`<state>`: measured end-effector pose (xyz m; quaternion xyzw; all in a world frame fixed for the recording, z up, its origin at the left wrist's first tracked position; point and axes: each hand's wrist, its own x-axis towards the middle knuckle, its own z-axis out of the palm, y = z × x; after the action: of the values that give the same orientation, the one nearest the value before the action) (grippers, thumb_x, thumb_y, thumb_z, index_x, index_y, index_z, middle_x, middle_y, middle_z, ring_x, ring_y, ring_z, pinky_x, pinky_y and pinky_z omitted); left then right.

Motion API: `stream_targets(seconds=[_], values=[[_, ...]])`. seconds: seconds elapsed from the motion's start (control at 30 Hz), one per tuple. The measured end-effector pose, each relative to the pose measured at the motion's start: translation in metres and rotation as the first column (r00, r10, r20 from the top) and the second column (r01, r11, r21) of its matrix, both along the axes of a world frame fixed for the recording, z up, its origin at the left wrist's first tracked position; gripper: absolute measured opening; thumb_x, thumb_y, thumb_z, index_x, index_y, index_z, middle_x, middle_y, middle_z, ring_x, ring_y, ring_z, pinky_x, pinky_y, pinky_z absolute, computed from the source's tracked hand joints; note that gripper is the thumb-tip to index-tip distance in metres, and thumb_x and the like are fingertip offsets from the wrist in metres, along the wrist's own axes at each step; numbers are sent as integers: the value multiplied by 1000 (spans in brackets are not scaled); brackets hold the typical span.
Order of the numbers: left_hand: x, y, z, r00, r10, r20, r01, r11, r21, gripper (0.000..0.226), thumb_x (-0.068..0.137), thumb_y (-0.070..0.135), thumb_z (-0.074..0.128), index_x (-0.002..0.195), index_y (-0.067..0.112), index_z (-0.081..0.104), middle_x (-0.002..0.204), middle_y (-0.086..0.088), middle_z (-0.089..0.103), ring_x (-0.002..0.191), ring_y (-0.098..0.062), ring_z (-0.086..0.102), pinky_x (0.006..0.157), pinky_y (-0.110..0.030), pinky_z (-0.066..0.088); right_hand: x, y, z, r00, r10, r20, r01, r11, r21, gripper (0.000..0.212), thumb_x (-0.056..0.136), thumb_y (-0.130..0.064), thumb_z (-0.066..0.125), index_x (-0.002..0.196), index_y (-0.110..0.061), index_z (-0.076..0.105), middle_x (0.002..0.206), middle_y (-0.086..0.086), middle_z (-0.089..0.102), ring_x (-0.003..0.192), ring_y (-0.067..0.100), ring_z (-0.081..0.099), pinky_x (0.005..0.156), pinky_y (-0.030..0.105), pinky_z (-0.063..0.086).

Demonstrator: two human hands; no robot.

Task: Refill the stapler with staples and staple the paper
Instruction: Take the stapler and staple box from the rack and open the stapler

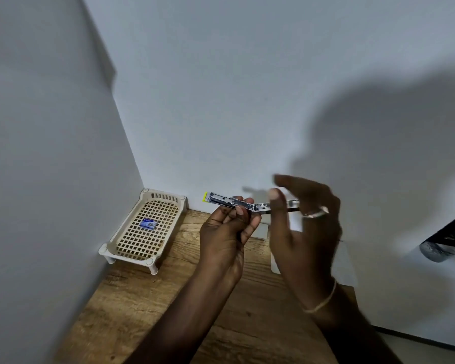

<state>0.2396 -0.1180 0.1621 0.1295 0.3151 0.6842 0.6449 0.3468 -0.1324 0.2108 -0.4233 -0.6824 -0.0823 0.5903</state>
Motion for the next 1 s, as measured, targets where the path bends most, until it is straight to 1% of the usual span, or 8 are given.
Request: stream_targets(seconds=[0.1, 0.2, 0.33, 0.5, 0.57, 0.7, 0.87, 1.0], values=[[-1, 0, -2, 999, 14, -51, -14, 1000, 8, 35, 85, -23, 54, 88, 5, 75, 81, -9, 72, 70, -17, 66, 57, -24, 54, -16, 13, 21, 882, 49, 470, 32, 986, -164, 28, 84, -13, 68, 108, -26, 75, 101, -9, 73, 97, 18, 63, 87, 38, 39], [-4, 0, -4, 997, 26, -77, -25, 999, 23, 44, 81, -27, 49, 88, 6, 76, 76, -8, 70, 64, -16, 59, 54, -23, 46, -30, 24, 31, 785, 95, 612, 113, 949, -293, 39, 79, -15, 64, 112, -34, 73, 102, -11, 73, 95, 18, 63, 85, 39, 36], [-10, -2, -5, 996, 21, -91, -18, 999, 30, 41, 81, -26, 48, 98, 2, 72, 65, 0, 67, 51, -6, 60, 45, -19, 47, -39, 34, 32, 783, 161, 601, 0, 966, -259, 29, 65, -4, 62, 82, -25, 75, 80, -4, 72, 71, 28, 64, 75, 44, 43], [-16, -6, -9, 994, 10, -111, -8, 1000, 12, 46, 82, -25, 51, 89, 10, 79, 79, -2, 75, 68, -11, 71, 55, -22, 55, -42, 38, 32, 757, 227, 613, -101, 967, -235, 15, 58, -7, 64, 62, -22, 67, 64, -3, 65, 58, 27, 62, 64, 43, 44], [-17, -7, -9, 991, -2, -131, 3, 1000, 7, 47, 83, -24, 52, 84, 14, 81, 79, -1, 75, 69, -10, 72, 57, -22, 56, -41, 41, 35, 713, 267, 649, -105, 955, -278, 16, 65, -13, 59, 68, -25, 69, 72, -5, 69, 65, 25, 63, 68, 40, 40], [-20, -11, -9, 991, -20, -133, 19, 1000, -12, 34, 88, -13, 61, 88, 14, 82, 92, -7, 78, 86, -19, 77, 70, -32, 61, -32, 46, 41, 558, 374, 741, 11, 889, -457, 30, 78, -24, 55, 100, -38, 68, 101, -14, 68, 92, 12, 57, 83, 37, 35], [-21, -18, -5, 986, -65, -152, 59, 997, -43, 16, 85, 3, 71, 90, 13, 82, 97, -10, 78, 89, -23, 76, 74, -32, 62, -21, 47, 47, 499, 484, 719, -2, 830, -557, 30, 78, -28, 38, 96, -33, 61, 96, -10, 61, 87, 11, 54, 79, 36, 38], [-21, -21, -1, 981, -95, -172, 85, 994, -67, 18, 91, 2, 67, 90, 12, 82, 94, -8, 79, 81, -22, 77, 68, -29, 62, -14, 49, 50, 484, 527, 699, -29, 808, -589, 33, 78, -29, 32, 94, -30, 61, 93, -7, 57, 76, 11, 48, 72, 31, 31]])
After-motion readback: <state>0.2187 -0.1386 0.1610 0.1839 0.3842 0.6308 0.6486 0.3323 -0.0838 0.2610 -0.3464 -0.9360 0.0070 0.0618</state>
